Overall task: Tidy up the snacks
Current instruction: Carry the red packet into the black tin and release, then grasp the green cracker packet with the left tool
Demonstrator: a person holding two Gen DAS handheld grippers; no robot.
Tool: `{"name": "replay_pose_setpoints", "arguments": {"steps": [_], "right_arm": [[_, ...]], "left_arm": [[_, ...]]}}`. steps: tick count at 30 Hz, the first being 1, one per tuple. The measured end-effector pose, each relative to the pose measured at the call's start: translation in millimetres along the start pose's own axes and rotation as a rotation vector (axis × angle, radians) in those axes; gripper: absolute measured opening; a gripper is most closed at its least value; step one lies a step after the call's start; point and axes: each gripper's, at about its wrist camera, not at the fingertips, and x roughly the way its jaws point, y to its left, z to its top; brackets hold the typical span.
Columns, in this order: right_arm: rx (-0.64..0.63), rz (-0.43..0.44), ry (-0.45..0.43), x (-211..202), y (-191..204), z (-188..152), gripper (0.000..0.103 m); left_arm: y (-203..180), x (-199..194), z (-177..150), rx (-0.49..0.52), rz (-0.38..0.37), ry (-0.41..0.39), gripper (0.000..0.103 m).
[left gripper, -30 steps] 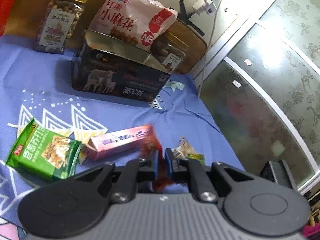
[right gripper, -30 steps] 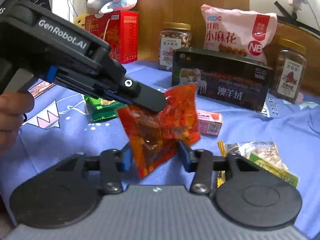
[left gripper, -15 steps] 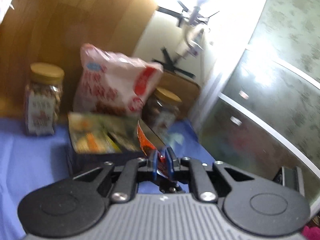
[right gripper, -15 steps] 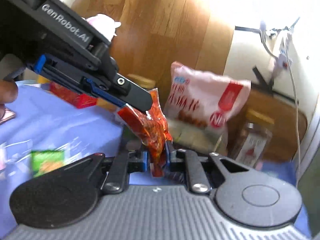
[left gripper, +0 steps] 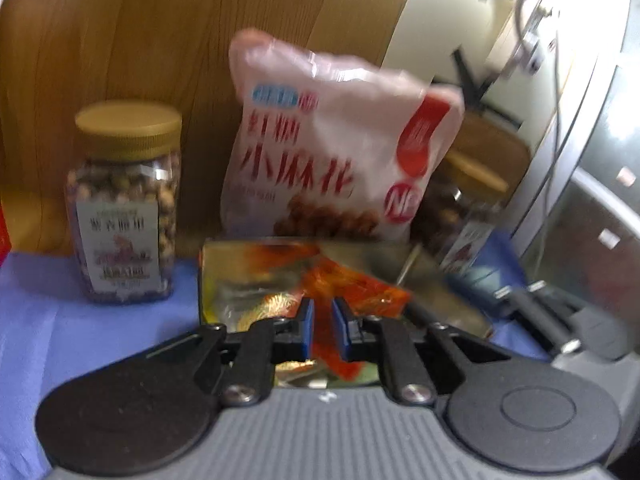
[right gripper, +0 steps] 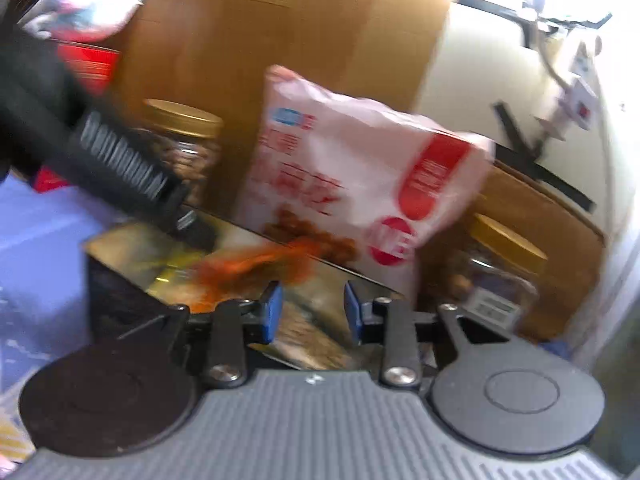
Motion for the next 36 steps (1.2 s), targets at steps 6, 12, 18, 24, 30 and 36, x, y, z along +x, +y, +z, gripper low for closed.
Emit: {"name": "replay_pose_setpoints", "arguments": {"steps": [6,12,18,24,30,36], "right_arm": [[0.075,0.008,-0.017,-32,-23,-11,0.045],[0.209,0.283,0.004,-63,-22,-25,0.051],[0.205,0.672,0.124,-94,27,-43,0.052],[0.079,0.786,0.16,-119,81,-45,0.052],[0.037,0.712,0.2,-101,108,-38,0.054],[0.049,0.695,0.19,-100,109,-38,0.056]], "left_arm": [[9,-20,-12,-0.029,-0.025,0.007,0.012],[39,-92,-41,-0.042,-0.003,-0.027,0.014],[72,-131,-87,-0.11,0.098,0.034,0.018],[78,-132,-117,-0.117,0.093,0.08,0.036],[73,-123,-128,-0.144,0.073,0.089,0.046],[59,-133,-143,-0.152,0.048,0.093,0.046]]}}
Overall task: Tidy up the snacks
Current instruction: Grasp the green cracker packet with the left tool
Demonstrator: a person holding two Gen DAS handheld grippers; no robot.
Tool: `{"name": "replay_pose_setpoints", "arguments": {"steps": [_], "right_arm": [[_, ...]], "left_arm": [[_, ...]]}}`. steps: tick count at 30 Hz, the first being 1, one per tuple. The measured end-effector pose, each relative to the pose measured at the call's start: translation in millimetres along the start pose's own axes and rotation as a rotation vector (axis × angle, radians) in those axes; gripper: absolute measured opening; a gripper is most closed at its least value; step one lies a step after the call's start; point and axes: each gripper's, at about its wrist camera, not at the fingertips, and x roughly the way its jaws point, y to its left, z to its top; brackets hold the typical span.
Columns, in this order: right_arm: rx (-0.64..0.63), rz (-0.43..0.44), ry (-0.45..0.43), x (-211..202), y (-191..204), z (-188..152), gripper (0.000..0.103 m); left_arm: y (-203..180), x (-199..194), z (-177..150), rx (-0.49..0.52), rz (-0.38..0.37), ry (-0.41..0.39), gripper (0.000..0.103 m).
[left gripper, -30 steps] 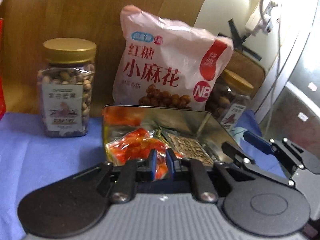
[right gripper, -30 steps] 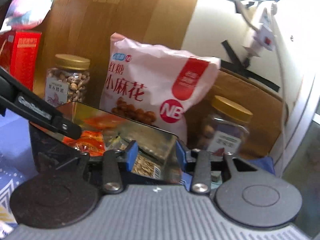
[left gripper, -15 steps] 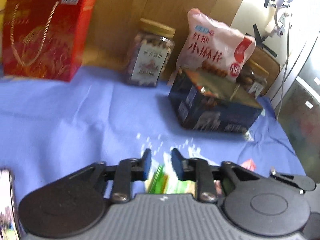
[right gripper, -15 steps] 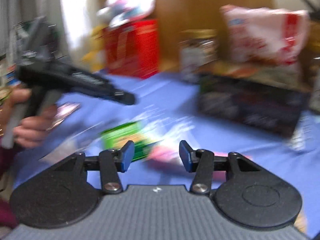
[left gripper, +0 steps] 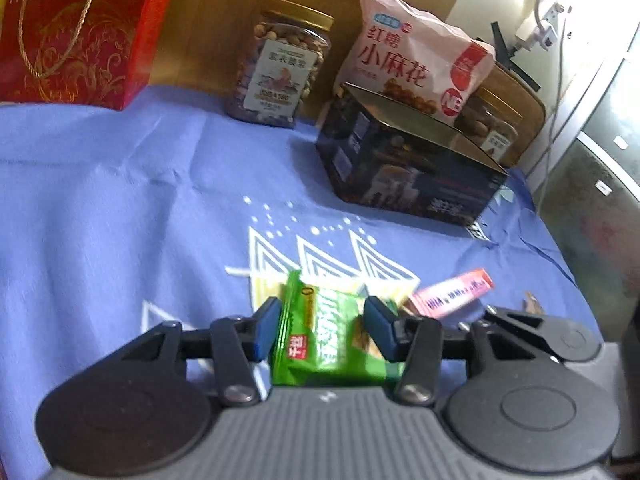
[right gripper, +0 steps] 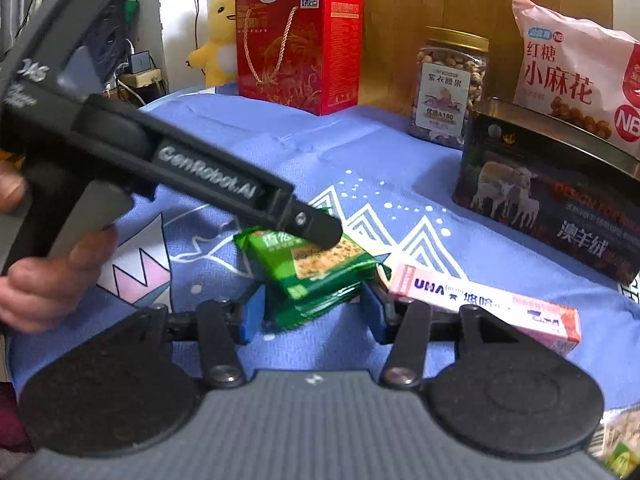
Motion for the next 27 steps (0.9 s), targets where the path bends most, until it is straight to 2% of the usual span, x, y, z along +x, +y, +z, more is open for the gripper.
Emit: {"name": "replay_pose_setpoints", "arguments": {"steps": [10,15,20,27], "right_arm": [[-0.034,0.011,-0.023,-29,12,-27,0.056],[-0.029,0.013,-0.047,-40,23,-36,0.054],[0.002,-0.006,-0.076,-56,22,-44,0.054],[0.076,-0.065,-0.052,-74,2,-62,0.055]], "left_arm": [[-11,-24,-33,-0.025,-0.05,0.0,0.046],[-26,-34,-45,0.021,-0.011,-0.006,0.046],[-37,-36,-50,0.047,-0.054,-0.004,0.046],[-70,-12,-53,0.138,-0.097,0.039,0.047]]}}
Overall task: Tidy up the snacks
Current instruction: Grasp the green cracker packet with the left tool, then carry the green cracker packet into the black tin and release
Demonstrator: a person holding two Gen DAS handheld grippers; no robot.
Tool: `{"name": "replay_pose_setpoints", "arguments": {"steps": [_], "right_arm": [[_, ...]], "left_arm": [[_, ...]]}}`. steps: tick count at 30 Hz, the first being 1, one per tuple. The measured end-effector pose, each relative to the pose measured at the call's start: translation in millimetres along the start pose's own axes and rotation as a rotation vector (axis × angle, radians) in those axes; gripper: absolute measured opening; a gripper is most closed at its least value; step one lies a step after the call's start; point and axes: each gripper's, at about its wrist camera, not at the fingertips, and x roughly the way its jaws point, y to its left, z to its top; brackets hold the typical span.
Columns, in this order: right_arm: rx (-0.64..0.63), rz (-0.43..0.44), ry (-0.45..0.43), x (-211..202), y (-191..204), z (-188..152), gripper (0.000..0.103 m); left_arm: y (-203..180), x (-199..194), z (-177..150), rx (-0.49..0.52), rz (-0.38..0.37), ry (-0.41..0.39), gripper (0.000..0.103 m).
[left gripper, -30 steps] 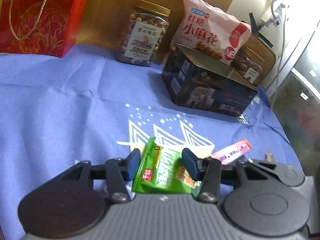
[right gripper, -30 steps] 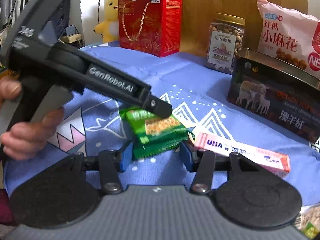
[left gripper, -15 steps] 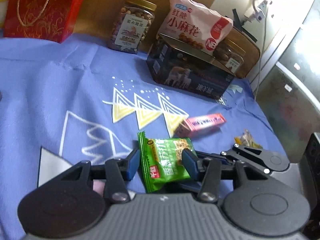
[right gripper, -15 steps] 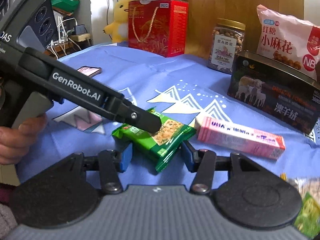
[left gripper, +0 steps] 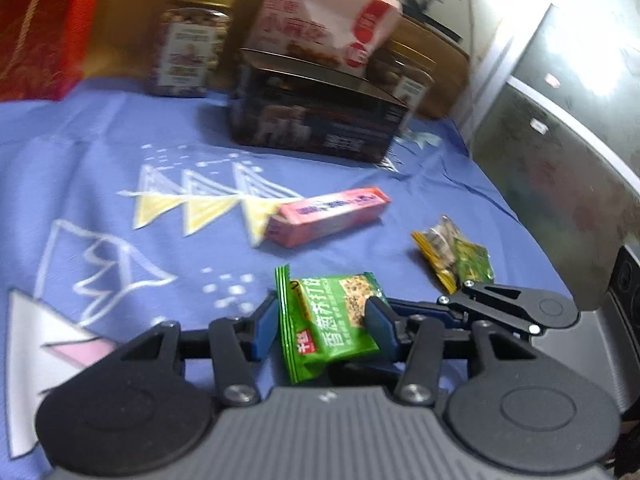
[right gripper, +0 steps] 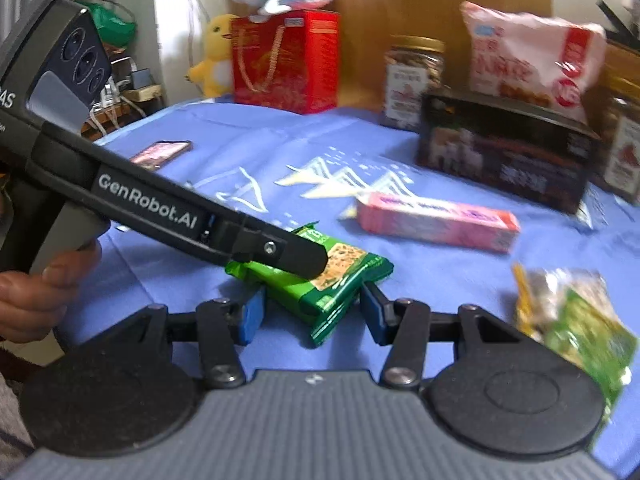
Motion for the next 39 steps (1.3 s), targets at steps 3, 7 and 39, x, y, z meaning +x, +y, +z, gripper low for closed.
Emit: {"name": "replay_pose_setpoints", "arguments": {"steps": [3,7,39], "right_arm": [[0.018,-0.034,-0.002,-7,-7,-5,0.056],[0.033,-0.094,-0.01,-13,-18,-12,0.065],[0.046,-0.242,-0.272,-9,-94,66,0.055]], "left_arm": [[-14,12,3,0.043,-0.015,0.012,0.05],[-25,20,4,0.079,-0.041,0.036,0.053],[-56,40,127,0.196,-0.099,-0.215,0.054]]}}
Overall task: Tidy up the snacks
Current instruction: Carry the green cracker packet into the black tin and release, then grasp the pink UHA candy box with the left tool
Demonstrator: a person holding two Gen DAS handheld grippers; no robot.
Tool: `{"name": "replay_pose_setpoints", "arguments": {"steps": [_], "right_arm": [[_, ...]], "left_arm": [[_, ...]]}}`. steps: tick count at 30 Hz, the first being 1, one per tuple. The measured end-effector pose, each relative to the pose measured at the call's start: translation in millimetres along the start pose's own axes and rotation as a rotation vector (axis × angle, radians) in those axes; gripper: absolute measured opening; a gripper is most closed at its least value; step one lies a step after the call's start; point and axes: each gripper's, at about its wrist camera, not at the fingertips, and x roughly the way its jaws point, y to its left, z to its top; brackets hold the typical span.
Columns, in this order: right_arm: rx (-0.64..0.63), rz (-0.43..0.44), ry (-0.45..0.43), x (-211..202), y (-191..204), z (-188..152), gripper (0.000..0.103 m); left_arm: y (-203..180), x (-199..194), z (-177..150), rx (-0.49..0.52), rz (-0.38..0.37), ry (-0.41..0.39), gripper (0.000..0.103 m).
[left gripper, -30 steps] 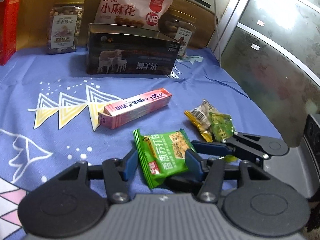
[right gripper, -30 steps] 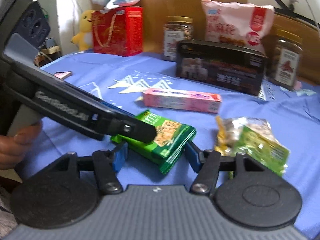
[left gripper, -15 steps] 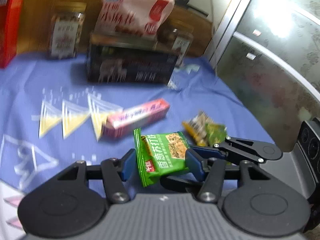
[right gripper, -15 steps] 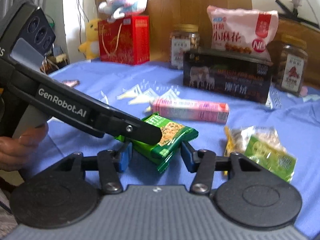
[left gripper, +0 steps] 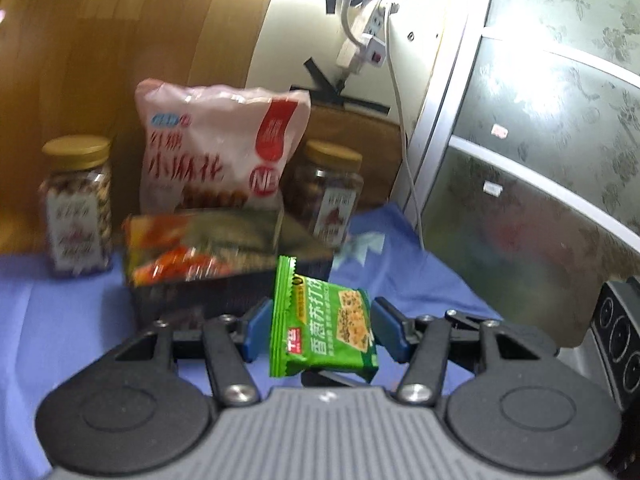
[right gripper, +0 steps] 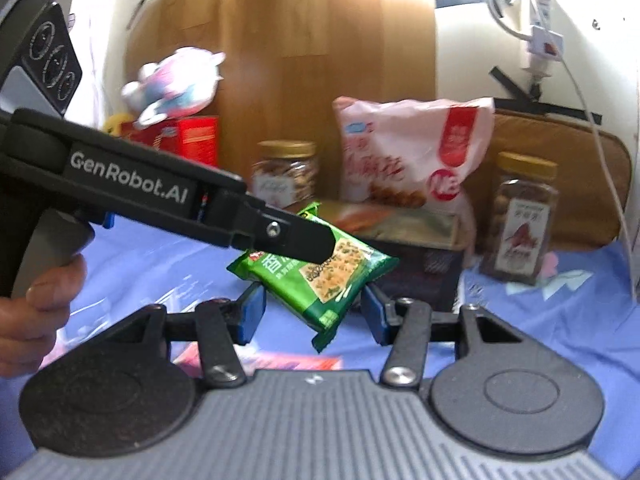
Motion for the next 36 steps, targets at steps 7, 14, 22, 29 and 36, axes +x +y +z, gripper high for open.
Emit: {"name": "replay_pose_setpoints", "arguments": {"steps": [7,14,22,29,36], "right_arm": [[-0.021,-0.045,-0.013,39,-27,19,0.055],[-0.052,-0.09,-0.017,80,-44,30,0.055],[-0.066,-0.23,-0.009,98,-57,18,0.057],[-0.021,-0.171,-0.03,57,-52,12,0.057],[0.052,0.125,0.128,23,-31,-10,0.065]], "left_arm": [[19,42,34,-0.008,-0.003,-0.02,0.054],[47,87,55,-0.074,0.029,0.009,0.054],[57,127,44,-0.109,0.047,0.096,0.056],[47,74,41,-0.083,0.004,0.038,0.056],[50,3,-5,-0.089,0.031,0.075,0.057]]}}
